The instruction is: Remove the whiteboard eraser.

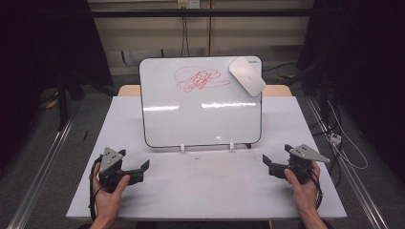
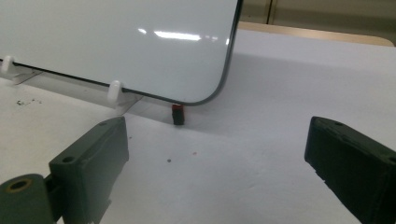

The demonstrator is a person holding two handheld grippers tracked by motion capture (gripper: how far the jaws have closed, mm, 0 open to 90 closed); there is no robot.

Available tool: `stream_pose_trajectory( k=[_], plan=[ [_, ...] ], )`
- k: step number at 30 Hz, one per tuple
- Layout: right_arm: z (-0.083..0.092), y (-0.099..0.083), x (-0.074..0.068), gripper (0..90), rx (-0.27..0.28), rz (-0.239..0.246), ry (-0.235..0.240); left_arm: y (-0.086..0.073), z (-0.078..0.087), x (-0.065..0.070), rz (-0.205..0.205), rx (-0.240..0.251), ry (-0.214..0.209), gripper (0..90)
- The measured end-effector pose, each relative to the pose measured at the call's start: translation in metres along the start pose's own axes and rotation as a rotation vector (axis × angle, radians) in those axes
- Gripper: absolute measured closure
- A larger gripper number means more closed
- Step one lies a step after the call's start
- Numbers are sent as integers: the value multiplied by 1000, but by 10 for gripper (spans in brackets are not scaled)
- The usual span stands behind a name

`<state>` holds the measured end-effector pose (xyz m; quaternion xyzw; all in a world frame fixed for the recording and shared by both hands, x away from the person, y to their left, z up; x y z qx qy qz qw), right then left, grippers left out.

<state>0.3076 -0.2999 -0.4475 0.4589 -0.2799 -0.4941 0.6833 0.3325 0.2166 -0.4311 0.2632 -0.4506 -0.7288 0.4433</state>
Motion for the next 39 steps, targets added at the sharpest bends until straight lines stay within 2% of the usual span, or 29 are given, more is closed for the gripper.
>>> stream_pose_trajectory(
  k=[5,7,10,12,15,17,22,23,26,28,31,35,39],
  plan=[
    [0,0,1,58,17,10,4,0,-2,1,14,-3,-2,55],
    [-1,-1,0,58,14,14,3,0,-2,0,3,-16,0,55],
    [-3,-1,-1,60,8,12,2,0,-3,2,5,-10,1,55],
    [-3,-1,-2,60,8,18,19,0,-3,2,9,-8,-3,55],
    [-3,0,-4,67,10,6,16,0,-2,1,-4,-12,0,55],
    [-4,2,-5,69,-8,6,0,0,-3,1,1,-14,-6,55],
    [-9,7,-9,59,-11,34,38,1,-4,2,11,-10,-14,55],
    [-10,9,-9,58,-12,40,44,1,-5,2,16,-9,-15,55],
    [-12,16,-11,56,-11,59,55,1,-5,2,-7,-31,-22,55],
    [-14,22,-11,51,3,59,53,0,-6,3,12,-21,-24,55],
    [-16,29,-11,51,4,62,64,0,-5,2,6,-25,-22,55],
    [-23,48,-12,63,12,91,78,2,-7,3,7,-15,-28,55],
    [-29,66,-12,81,37,101,86,1,-6,2,-5,-29,-32,55]
  ],
)
Point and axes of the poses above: each handheld gripper's, and its own axes: z roughly backward along the jaws, y roughly out of its top, x roughly to its right, the point moved 1 cm from there along -z, roughly forward along the jaws, and after that the axes turned 3 degrees about y, right-handed, at the moved point
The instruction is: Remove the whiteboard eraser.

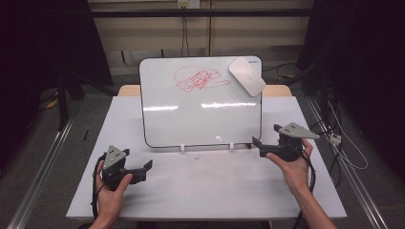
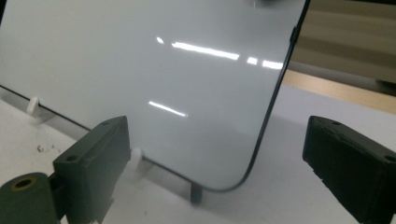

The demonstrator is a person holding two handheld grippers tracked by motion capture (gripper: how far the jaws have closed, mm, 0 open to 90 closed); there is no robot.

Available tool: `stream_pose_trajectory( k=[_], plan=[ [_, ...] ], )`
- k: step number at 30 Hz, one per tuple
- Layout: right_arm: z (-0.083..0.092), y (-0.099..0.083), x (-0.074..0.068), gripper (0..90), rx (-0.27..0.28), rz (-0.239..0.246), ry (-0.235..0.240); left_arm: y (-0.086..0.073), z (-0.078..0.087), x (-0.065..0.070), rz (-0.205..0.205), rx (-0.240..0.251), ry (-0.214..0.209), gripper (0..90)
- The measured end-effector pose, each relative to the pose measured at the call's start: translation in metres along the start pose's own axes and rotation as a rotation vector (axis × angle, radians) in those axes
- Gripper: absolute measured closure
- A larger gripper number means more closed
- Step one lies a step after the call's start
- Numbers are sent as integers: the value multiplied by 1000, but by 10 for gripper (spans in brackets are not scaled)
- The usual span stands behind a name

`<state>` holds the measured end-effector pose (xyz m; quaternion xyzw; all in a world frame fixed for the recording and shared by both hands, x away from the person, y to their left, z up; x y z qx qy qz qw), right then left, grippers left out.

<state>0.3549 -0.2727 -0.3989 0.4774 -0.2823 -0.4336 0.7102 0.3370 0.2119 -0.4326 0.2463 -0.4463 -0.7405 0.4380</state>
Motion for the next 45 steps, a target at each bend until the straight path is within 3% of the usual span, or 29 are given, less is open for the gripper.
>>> stream_pose_trajectory(
  k=[10,21,24,31,38,45],
  plan=[
    [-18,37,5,93,2,46,-6,-1,4,-2,22,13,11,55],
    [-32,72,15,79,8,96,-47,-1,1,-2,16,3,6,55],
    [-37,86,19,88,10,111,-62,-1,2,-2,-3,-6,6,55],
    [-46,104,27,126,-3,140,-82,-3,5,-2,8,0,1,55],
    [-58,125,25,143,1,195,-104,-4,6,-4,12,2,-1,55],
    [-76,141,21,207,-32,256,-115,-4,6,-4,6,-1,-7,55]
  ],
)
Point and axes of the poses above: each handheld gripper's, and its own axes: z roughly backward along the jaws, y roughly out of its top, x roughly to its right, the point moved 1 cm from there along -z, roughly forward along the jaws, and after that the axes turned 3 degrees about y, right-handed, at the moved point
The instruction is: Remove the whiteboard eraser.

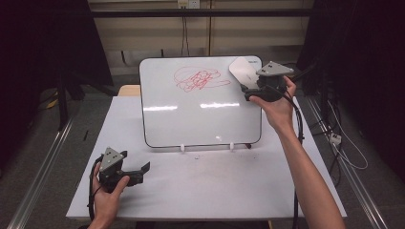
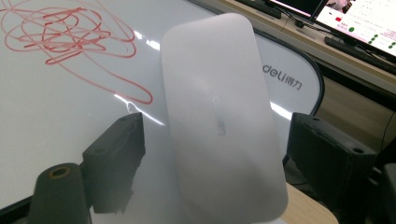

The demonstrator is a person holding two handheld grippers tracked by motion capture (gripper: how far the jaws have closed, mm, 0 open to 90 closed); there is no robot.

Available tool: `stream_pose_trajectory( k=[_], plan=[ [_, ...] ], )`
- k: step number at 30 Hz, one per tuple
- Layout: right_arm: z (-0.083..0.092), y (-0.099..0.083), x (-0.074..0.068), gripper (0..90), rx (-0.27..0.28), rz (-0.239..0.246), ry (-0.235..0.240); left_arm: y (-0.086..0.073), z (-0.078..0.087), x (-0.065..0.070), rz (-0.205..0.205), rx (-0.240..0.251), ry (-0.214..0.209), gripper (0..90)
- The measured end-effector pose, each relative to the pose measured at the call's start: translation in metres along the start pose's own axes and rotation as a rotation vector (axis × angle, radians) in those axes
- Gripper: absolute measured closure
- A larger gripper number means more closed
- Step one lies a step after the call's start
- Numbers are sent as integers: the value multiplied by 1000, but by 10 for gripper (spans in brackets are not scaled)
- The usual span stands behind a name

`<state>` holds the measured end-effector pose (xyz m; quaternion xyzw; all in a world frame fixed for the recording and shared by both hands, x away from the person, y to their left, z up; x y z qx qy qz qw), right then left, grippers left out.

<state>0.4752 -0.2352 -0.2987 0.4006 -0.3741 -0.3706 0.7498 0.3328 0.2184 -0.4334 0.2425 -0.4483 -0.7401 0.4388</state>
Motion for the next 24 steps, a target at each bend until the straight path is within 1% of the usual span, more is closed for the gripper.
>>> stream_pose_trajectory(
  k=[4,10,11,13,16,18,20,21,24],
  plan=[
    [-9,5,1,221,-25,32,-15,0,0,-1,3,0,-1,55],
    [-17,6,1,229,-49,59,-25,0,-1,-1,4,-3,-2,55],
    [-20,5,0,234,-64,81,-33,0,-1,0,2,-5,-4,55],
    [-22,5,-1,241,-72,96,-37,0,-2,1,0,-9,-5,55],
    [-25,5,-2,262,-73,94,-39,0,-2,1,-1,-10,-5,55],
    [-26,5,-3,294,-80,103,-51,0,-2,0,0,-9,-6,55],
    [-26,5,-3,296,-88,114,-58,0,-1,0,0,-18,-10,55],
    [-26,5,-3,296,-89,112,-58,0,-1,0,0,-18,-10,55],
    [-27,6,-4,297,-96,122,-65,-1,-1,0,-4,-12,5,55]
  ],
)
Point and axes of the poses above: each handheld gripper's, and its own axes: z roughly backward along the jaws, y roughly out of its top, x roughly to its right, the point moved 1 cm from there along -z, roughly forward along the jaws, and after that the axes turned 3 degrees about y, right-handed, at the moved point
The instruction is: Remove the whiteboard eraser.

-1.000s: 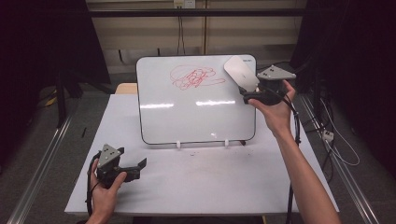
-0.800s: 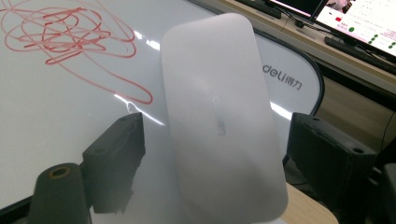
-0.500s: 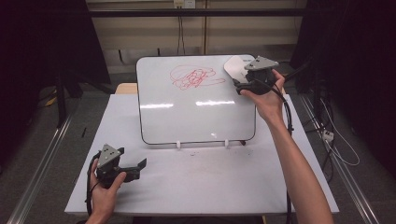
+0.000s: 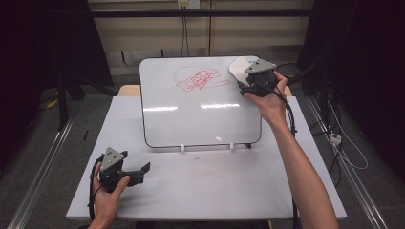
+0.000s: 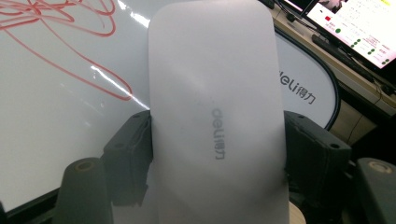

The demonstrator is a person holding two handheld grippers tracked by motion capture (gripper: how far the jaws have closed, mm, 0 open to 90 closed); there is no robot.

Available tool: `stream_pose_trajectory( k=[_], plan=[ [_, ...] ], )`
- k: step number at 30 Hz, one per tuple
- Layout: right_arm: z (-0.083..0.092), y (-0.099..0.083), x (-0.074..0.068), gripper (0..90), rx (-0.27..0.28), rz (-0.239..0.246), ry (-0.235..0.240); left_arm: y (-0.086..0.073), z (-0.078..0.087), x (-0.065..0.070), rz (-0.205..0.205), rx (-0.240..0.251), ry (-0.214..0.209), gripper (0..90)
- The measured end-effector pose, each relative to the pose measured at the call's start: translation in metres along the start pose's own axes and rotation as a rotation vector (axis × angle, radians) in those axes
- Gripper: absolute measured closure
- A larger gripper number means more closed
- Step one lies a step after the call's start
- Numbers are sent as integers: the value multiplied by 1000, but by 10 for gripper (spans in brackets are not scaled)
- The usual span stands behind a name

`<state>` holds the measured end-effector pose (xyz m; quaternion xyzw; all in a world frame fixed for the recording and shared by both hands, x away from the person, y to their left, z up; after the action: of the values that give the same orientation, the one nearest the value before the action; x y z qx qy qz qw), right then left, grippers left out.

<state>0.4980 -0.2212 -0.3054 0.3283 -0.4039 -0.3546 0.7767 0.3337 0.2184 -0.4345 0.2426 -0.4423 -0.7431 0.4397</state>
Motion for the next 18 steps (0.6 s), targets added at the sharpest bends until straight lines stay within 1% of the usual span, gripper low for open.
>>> stream_pose_trajectory(
  k=[2,3,5,8,9,13,17,18],
  plan=[
    [0,0,0,295,-1,-3,0,0,0,0,0,0,0,55],
    [-1,0,-1,298,-7,4,-7,0,1,0,2,5,1,55],
    [-1,1,-1,303,-12,6,-6,0,1,0,4,6,2,55],
    [0,3,-2,308,-27,9,-14,0,0,-1,1,-2,0,55],
    [0,3,-2,309,-33,4,-11,0,0,0,8,4,-1,55],
    [2,4,-2,313,-43,-26,0,0,1,0,9,5,0,55],
    [3,5,-3,314,-50,-31,-3,0,1,-1,6,3,1,55],
    [4,4,-3,314,-50,-38,0,0,1,-1,6,4,2,55]
  ],
)
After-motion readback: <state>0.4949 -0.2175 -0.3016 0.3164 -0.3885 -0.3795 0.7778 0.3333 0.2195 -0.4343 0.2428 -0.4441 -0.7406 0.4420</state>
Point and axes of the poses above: each handheld gripper's, and its own axes: z roughly backward along the jaws, y roughly out of its top, x roughly to its right, the point moved 1 cm from there along -z, roughly forward along the jaws, and after that the axes turned 3 degrees about y, right-handed, at the moved point
